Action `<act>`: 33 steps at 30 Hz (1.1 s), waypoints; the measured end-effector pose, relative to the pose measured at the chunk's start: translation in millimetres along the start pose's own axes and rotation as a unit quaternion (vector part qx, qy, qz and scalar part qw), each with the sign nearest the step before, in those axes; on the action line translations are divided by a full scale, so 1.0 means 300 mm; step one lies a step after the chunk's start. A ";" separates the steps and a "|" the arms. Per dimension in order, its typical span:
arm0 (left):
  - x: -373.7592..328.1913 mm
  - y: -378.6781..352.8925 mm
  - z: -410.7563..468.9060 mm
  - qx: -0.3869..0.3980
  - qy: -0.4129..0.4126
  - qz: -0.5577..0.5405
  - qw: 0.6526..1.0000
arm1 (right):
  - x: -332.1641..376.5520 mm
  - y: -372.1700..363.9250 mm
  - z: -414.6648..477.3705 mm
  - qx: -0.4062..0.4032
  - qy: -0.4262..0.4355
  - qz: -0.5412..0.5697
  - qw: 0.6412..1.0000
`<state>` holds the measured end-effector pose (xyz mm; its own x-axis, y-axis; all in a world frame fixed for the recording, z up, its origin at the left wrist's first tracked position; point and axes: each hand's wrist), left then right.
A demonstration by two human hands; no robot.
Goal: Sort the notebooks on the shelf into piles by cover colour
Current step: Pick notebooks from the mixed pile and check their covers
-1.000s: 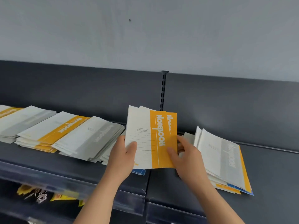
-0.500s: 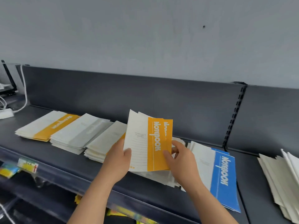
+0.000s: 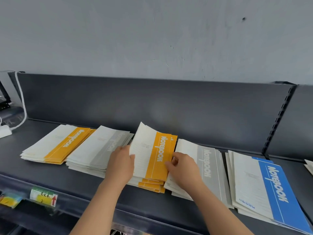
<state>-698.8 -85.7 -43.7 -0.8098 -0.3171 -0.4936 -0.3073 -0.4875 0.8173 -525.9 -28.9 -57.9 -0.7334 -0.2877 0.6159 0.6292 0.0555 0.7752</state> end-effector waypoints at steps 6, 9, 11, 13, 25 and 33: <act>0.023 -0.024 0.005 -0.002 -0.007 0.064 0.998 | 0.009 -0.021 0.007 -0.002 0.046 -0.094 0.995; 0.005 -0.018 -0.004 -0.029 -0.016 0.094 0.995 | 0.008 -0.007 0.005 -0.007 0.053 -0.075 0.996; -0.026 -0.013 -0.012 -0.042 -0.026 0.062 0.997 | 0.003 0.019 -0.001 -0.024 0.059 -0.057 0.996; -0.072 -0.013 -0.024 -0.047 -0.049 0.005 0.998 | -0.016 0.059 -0.011 -0.050 0.066 -0.057 0.995; -0.531 -0.199 -0.168 -0.009 -0.193 -0.167 0.967 | -0.404 0.495 -0.170 -0.176 -0.006 -0.111 0.978; -0.982 -0.399 -0.393 0.122 -0.215 -0.257 0.934 | -0.812 0.830 -0.332 -0.223 -0.105 -0.148 0.958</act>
<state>-364.4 -29.8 -31.3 -0.6338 0.2885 -0.7177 -0.7731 -0.2687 0.5746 -164.9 -40.1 -28.9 -0.9030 -0.0258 0.4290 0.3980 -0.4269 0.8120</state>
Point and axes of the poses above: each hand's wrist, its own z-axis towards the middle knuckle, its own y-axis out of the back of the hand, x = y × z, and after that the axes turned 2 degrees about -x, right-handed
